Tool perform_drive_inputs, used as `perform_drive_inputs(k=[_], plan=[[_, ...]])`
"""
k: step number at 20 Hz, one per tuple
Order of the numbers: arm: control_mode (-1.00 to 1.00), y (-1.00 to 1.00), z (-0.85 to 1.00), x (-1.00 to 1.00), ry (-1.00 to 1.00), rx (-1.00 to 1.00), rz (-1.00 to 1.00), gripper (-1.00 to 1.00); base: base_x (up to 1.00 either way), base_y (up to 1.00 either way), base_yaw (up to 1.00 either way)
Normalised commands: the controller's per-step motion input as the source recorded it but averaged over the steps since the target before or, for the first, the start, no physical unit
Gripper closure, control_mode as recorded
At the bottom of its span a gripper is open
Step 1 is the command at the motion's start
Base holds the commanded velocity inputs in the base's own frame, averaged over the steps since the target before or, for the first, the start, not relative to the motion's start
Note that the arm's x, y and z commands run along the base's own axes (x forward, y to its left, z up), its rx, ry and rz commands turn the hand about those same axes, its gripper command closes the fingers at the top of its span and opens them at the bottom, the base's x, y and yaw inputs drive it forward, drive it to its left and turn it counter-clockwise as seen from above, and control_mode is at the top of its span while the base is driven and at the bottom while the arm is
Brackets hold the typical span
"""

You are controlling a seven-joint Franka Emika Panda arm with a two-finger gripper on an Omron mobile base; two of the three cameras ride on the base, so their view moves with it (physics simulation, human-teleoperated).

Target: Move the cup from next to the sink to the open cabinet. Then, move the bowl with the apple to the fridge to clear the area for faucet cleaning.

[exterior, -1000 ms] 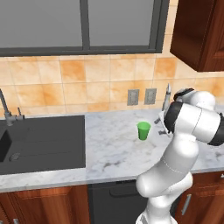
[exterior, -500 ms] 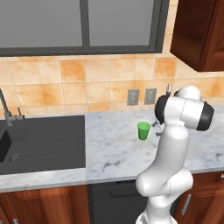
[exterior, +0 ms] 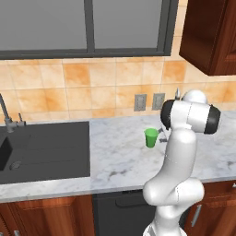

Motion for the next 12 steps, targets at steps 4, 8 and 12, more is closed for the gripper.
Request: perform_drive_inputs(k=[4,8,12], plan=[[-1.0,0.15,-0.22,0.08,0.15,0.08,-0.01,-1.0,0.0,0.0,0.0],[-1.0,0.11,-0.23,0.02,0.15,0.08,0.0,-1.0,0.0,0.0,0.0],[-1.0,0.23,-0.11,0.14,0.09,0.03,0.0,-1.0,0.0,0.0,0.0]])
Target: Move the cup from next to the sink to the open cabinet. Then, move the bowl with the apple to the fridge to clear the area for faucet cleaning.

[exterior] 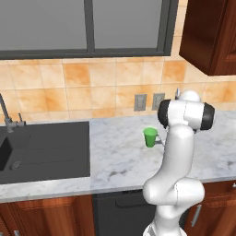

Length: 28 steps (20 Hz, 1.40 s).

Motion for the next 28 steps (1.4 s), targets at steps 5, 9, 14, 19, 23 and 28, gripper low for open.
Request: perform_drive_inputs(k=[5,9,14,19,23,28], plan=[[-1.0,0.45,-0.05,0.23,0.05,0.0,0.0,-1.0,0.0,0.0,0.0],[-1.0,0.67,-0.02,0.26,0.04,0.0,-0.01,1.0,0.0,0.0,0.0],[-1.0,0.03,0.02,-0.05,-0.01,0.0,0.0,1.0,0.0,0.0,0.0],[-1.0,0.0,0.84,-0.74,-0.28,0.02,-0.06,1.0,0.0,0.0,0.0],[-1.0,0.04,1.0,-0.97,-0.42,0.02,-0.03,1.0,0.0,0.0,0.0],[-1.0,0.16,1.0,-1.0,-0.3,0.1,0.11,1.0,0.0,0.0,0.0]])
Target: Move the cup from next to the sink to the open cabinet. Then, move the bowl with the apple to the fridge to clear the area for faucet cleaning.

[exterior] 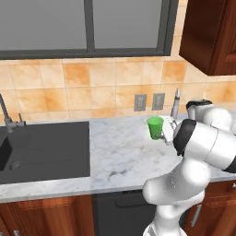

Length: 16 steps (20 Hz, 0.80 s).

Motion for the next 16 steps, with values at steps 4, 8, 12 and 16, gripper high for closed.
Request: perform_drive_inputs(k=[4,8,12,16], plan=[[-1.0,0.69,0.94,-0.89,-0.15,0.0,0.24,1.0,0.0,0.0,0.0],[1.0,0.0,0.0,0.0,0.0,0.0,0.0,1.0,-0.15,0.51,0.75],[1.0,0.0,0.0,0.0,0.0,0.0,0.0,1.0,0.0,0.27,0.9],[1.0,0.0,0.0,0.0,0.0,0.0,0.0,1.0,0.0,0.29,0.91]])
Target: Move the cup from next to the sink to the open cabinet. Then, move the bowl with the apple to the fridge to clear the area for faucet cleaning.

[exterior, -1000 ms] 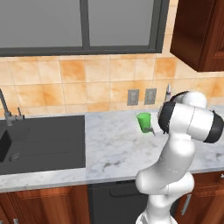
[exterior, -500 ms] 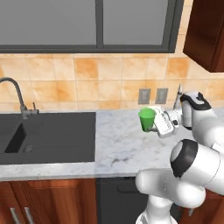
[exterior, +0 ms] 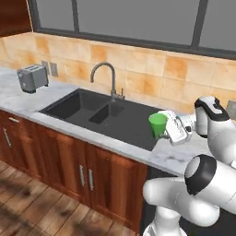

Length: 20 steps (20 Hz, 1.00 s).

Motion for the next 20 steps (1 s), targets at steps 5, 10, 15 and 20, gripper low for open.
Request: perform_drive_inputs(k=[5,10,15,20], plan=[[1.0,0.0,0.0,0.0,0.0,0.0,0.0,1.0,0.0,0.34,0.91],[1.0,0.0,0.0,0.0,0.0,0.0,0.0,1.0,0.04,0.51,0.81],[1.0,0.0,0.0,0.0,0.0,0.0,0.0,1.0,0.62,0.76,0.57],[1.0,0.0,0.0,0.0,0.0,0.0,0.0,1.0,1.0,0.29,0.28]])
